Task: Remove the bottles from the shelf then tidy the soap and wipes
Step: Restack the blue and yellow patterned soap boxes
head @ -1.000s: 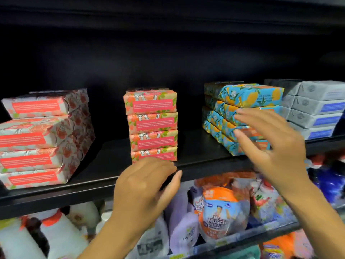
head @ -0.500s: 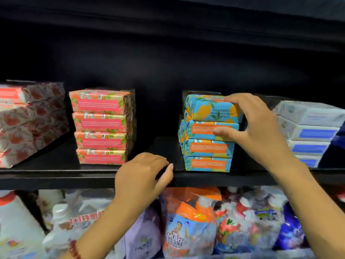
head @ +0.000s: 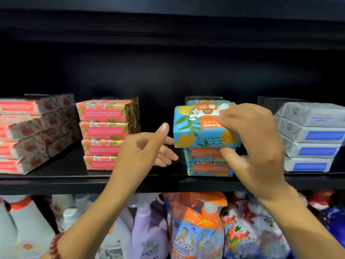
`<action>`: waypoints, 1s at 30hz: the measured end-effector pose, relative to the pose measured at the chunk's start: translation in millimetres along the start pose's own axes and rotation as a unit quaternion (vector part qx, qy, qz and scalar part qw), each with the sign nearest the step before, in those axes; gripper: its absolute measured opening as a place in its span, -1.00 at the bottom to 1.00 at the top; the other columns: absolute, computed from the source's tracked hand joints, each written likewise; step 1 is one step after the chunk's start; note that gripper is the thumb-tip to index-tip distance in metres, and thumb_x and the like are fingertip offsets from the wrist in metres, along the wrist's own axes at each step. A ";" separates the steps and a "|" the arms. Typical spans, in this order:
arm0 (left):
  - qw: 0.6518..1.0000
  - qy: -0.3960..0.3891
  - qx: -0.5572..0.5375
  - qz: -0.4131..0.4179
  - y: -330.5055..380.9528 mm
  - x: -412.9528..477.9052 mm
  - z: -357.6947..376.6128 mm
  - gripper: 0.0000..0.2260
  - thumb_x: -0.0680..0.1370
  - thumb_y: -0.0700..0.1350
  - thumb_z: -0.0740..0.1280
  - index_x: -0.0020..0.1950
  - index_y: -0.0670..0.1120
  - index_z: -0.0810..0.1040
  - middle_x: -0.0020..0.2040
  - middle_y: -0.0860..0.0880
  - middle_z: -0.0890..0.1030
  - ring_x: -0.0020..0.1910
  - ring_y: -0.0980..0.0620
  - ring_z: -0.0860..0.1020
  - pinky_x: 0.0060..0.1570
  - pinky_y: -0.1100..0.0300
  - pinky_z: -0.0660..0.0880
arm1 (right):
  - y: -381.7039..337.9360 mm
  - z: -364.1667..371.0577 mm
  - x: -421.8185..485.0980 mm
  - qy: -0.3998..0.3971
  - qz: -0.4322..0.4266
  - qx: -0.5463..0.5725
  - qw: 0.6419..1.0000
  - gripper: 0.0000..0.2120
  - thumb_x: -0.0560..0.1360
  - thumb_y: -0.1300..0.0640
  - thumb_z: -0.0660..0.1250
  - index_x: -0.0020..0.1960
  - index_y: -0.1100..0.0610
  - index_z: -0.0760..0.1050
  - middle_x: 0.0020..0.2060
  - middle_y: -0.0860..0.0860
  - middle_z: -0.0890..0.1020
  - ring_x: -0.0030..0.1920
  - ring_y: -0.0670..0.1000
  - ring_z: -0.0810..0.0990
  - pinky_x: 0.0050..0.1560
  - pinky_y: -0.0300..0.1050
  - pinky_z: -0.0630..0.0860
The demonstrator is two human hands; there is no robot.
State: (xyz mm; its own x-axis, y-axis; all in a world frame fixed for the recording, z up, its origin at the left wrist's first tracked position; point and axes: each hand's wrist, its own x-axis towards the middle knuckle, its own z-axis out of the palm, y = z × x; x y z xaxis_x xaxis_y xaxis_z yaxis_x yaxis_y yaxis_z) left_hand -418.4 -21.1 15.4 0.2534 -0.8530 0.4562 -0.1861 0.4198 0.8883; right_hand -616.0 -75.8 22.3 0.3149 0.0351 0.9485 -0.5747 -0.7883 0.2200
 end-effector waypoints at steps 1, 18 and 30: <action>0.998 -0.035 -0.039 -0.046 7.6 0.3 1.0 -0.53 0.32 0.29 0.33 -0.32 -0.14 0.67 -0.38 -0.17 0.65 -0.43 0.02 0.59 -0.42 0.27 0.52 | -5.2 1.4 -0.6 0.013 -0.020 0.004 1.000 -0.65 0.28 0.46 0.38 0.05 0.33 0.51 0.01 0.22 0.59 0.12 0.16 0.47 0.29 -0.16 0.29; 0.980 -0.095 -0.047 0.166 -5.0 -10.4 -20.9 -0.67 0.33 -0.30 0.47 0.06 -0.13 0.55 -0.03 0.07 0.67 0.00 0.14 0.62 -0.07 0.34 0.52 | -31.4 0.7 21.1 -0.156 0.163 0.253 0.941 -0.44 0.31 -0.04 0.46 0.27 0.04 0.45 0.13 -0.22 0.53 0.16 -0.31 0.47 0.11 -0.49 0.35; 0.953 -0.147 -0.193 -0.180 7.7 -5.2 -23.5 -0.74 0.35 0.03 0.48 -0.12 -0.13 0.72 -0.08 -0.19 0.69 -0.20 -0.01 0.67 -0.30 0.23 0.59 | -30.5 23.9 0.1 -0.034 -0.028 0.176 0.983 -0.76 0.45 0.42 0.23 0.07 0.22 0.43 0.09 0.12 0.57 0.20 0.12 0.51 0.24 0.01 0.43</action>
State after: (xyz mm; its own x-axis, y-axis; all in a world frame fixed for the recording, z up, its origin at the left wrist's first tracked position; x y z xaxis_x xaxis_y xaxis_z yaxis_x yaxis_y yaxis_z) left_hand -398.8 -6.2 21.1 -0.0524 -0.9896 0.1336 0.2404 0.1174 0.9636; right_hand -580.4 -66.4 10.2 0.3956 0.0534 0.9169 -0.2615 -0.9504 0.1682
